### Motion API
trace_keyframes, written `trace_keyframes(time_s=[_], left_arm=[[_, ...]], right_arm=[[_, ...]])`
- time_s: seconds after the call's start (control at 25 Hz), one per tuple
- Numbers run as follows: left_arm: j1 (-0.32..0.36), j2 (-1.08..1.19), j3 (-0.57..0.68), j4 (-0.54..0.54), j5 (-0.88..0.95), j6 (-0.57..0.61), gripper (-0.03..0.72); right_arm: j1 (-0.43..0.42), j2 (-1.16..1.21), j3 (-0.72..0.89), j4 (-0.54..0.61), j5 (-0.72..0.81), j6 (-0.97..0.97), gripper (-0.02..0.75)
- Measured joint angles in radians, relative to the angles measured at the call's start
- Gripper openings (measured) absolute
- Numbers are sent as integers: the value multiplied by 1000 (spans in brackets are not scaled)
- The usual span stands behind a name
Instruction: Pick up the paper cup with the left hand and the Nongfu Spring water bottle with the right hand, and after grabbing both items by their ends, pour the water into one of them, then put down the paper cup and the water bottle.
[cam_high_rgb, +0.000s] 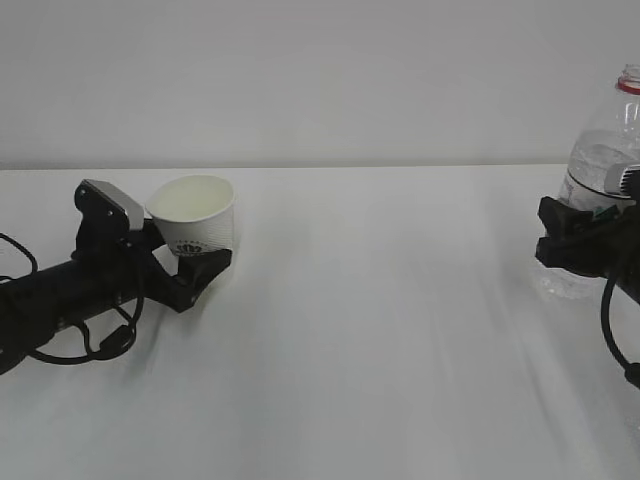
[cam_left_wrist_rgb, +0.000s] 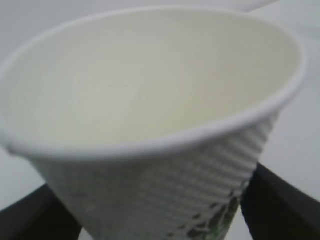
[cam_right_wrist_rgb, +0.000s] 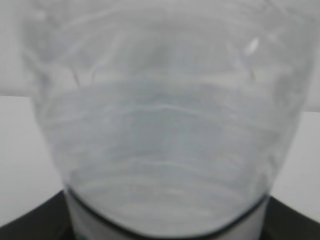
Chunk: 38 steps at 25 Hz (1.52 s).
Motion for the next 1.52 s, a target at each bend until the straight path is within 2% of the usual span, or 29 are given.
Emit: trace_keyframes(time_s=[0.56,0.68,1.0,1.28,1.52], left_arm=[[-25,13,-56,6,0,0,684],[-25,13,-56,6,0,0,666],[-33,13,-56,6,0,0,551],[-33,13,-56,12,0,0,545],[-35,13,-58,77,-4,0,545]], right_arm=[[0,0,0,0,0,0,440],[0,0,0,0,0,0,440],[0,0,0,0,0,0,440],[0,0,0,0,0,0,440],[0,0,0,0,0,0,440]])
